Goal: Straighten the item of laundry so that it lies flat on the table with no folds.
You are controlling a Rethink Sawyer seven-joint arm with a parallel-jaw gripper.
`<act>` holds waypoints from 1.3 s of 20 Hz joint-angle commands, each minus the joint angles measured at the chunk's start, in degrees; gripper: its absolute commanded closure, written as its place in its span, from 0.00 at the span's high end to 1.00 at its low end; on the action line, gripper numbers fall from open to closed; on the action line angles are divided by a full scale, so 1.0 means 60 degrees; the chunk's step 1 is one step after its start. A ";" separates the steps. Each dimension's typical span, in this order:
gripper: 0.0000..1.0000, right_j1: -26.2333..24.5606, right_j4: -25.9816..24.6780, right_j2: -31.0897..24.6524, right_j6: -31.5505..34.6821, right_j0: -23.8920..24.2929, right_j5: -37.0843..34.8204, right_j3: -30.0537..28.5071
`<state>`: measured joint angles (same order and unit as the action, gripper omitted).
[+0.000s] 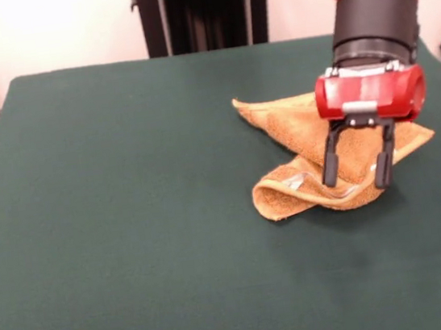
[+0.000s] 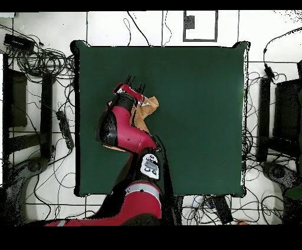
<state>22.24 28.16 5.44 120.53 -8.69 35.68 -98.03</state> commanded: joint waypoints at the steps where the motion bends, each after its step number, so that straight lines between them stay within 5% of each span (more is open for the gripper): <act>1: 1.00 -0.0127 -0.0293 -0.0976 0.2146 0.0300 -0.0606 -0.0190; 7: 1.00 0.1442 -0.0410 -0.1430 0.2097 0.0823 -0.2685 -0.1386; 10: 1.00 0.2065 -0.0802 -0.2466 0.2452 0.1713 -0.3672 -0.1956; 26: 1.00 0.2384 -0.0901 -0.5444 0.2783 0.3933 -0.4776 -0.2932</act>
<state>38.03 23.63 -14.88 120.53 14.07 13.40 -109.04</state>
